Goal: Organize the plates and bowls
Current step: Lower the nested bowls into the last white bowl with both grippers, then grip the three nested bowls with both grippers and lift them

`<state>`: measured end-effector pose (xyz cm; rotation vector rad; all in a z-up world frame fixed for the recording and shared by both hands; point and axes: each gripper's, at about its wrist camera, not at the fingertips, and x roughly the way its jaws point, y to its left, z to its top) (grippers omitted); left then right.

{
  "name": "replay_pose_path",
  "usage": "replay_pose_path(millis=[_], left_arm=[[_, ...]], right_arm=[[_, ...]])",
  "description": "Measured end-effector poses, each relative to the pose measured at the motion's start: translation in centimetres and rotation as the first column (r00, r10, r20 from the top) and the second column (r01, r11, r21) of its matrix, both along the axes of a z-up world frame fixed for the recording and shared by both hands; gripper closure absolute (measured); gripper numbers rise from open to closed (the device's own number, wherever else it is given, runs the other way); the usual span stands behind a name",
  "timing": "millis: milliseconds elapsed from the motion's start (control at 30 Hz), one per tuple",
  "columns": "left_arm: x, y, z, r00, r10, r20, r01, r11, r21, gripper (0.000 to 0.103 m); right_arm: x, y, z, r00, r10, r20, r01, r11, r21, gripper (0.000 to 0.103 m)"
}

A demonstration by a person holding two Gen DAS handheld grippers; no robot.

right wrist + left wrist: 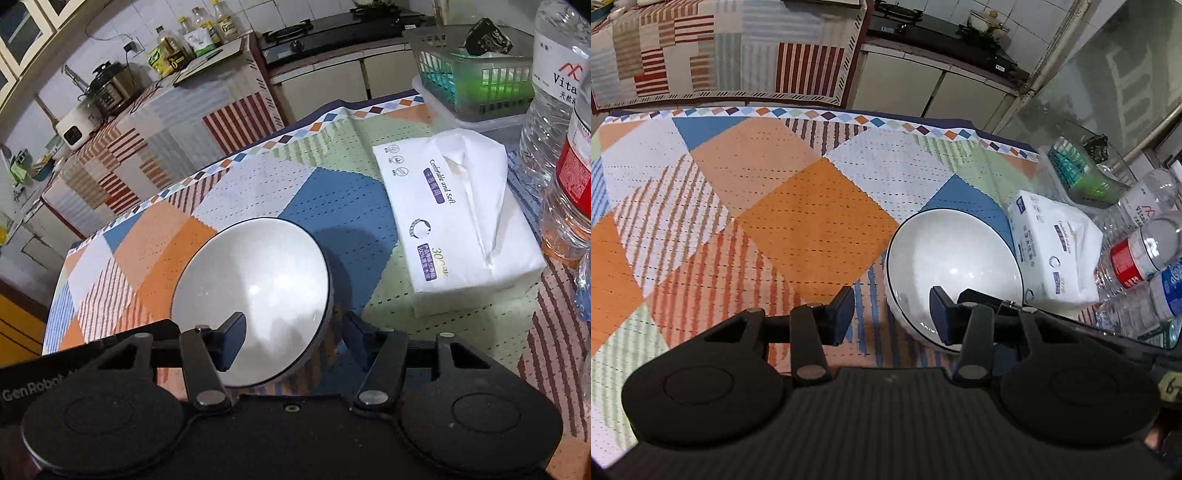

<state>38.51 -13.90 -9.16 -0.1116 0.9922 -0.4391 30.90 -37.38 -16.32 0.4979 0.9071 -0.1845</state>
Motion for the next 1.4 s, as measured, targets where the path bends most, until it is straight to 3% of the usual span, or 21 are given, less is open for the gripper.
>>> replay_pose_path(millis=[67,200,267,333,467,567,800,1167,1400], left_arm=[[0.1,-0.2,-0.3,1.0,0.001,0.002,-0.001,1.0,0.0,0.067],[0.0,-0.5,-0.8,1.0,-0.019,-0.019,0.018,0.999,-0.029,0.084],[-0.4,-0.8,-0.9,1.0,-0.019,-0.002,0.019,1.0,-0.016,0.086],[-0.9,-0.8,-0.8,1.0,0.007,0.018,-0.007,1.0,-0.01,0.093],[-1.8,-1.2,-0.4,0.999,-0.026,0.046,0.026,1.0,0.011,0.093],[-1.9,-1.5,-0.2,0.999,-0.047,0.016,0.046,0.997,0.054,0.093],[-3.0,-0.1,1.7,0.997,-0.078,-0.019,0.078,0.997,0.012,0.094],[-8.3,2.2,5.9,0.995,-0.095,0.027,0.095,0.995,0.031,0.093],[-12.1,4.3,8.0,0.996,-0.088,0.013,0.088,0.996,-0.008,0.093]], right_arm=[[0.2,0.0,-0.4,1.0,0.014,0.003,-0.014,1.0,-0.017,0.045],[0.4,0.1,-1.0,1.0,0.023,-0.015,-0.023,1.0,-0.019,0.064],[0.2,0.0,-1.3,1.0,0.005,-0.02,-0.005,1.0,-0.017,0.075],[-0.2,-0.2,-1.5,1.0,-0.005,-0.007,0.005,1.0,-0.009,0.077],[-0.4,-0.2,-1.8,1.0,-0.015,-0.008,0.015,1.0,-0.019,0.081],[-0.5,-0.2,-1.9,1.0,-0.004,-0.013,0.004,1.0,-0.029,0.083],[-1.5,-0.6,-1.7,0.999,0.007,-0.052,-0.005,0.999,0.045,0.085],[-5.4,0.8,2.2,0.999,0.05,0.014,-0.051,0.994,0.094,0.086],[-8.6,2.6,5.5,0.994,0.091,0.067,-0.093,0.995,0.039,0.086]])
